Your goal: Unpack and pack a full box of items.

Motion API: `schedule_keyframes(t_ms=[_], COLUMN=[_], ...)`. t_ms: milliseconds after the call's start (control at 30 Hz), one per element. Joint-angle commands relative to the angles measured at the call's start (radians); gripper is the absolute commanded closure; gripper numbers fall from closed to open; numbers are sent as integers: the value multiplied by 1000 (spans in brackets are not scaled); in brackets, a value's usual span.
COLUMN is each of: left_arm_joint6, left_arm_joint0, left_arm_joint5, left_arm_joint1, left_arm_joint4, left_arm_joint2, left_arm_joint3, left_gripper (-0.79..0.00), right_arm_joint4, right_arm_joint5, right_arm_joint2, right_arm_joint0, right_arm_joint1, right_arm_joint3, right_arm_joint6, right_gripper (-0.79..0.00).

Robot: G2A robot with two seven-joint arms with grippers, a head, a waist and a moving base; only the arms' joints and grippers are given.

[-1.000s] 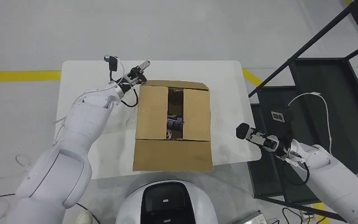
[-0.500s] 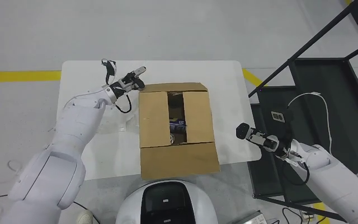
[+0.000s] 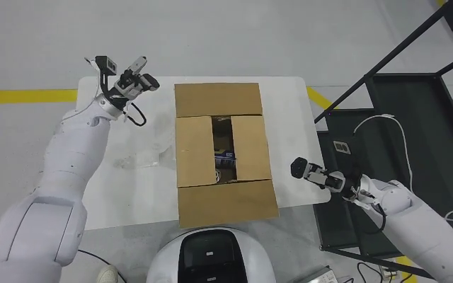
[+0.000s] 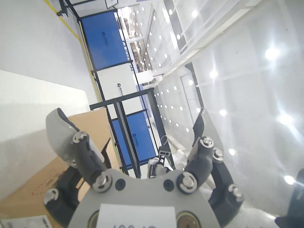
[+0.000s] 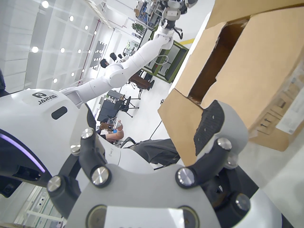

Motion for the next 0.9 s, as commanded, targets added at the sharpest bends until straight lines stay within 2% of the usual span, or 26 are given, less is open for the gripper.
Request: schedule_keyframes(t_ms=[0,167,300,400,567,700,867], left_arm_joint6=[-105,-295,-356,-384,-437,-437,-437], left_arm_joint0=[26,155,274,342,413,438,438], left_arm_joint5=[83,272,334,362,415,415,415], left_arm_joint1=[24,88,133,155,178,187,187], left_arm_joint4=[-24,-67,-41,-60,-105,-113,-113], left_arm_joint2=[-28,-119,-195,-250,-322,-355,-355], left_arm_joint3=[-87,-344,-527,-616,-695,-699,-699], left_gripper=[-785,-785,-785,-785,-785,-785,-785], right_arm_joint4=[-4,-1,-36,-57,-52,-6,-6], right_arm_joint5=[60,183,285,347,396,414,414], right_arm_joint2=[-30,-132,-224,-295,-405,-454,-454], right_arm_joint0=[33,132,221,287,391,477,477], right_arm_joint1=[-7,-38,-68,-95,-149,-188,-188], right_arm_joint3=[-28,-27,-18,-5,34,103,103], right_arm_joint6=[15,5,7,-2,-51,-73,-73], right_gripper=[-785,-785,-785,-785,-785,-785,-785])
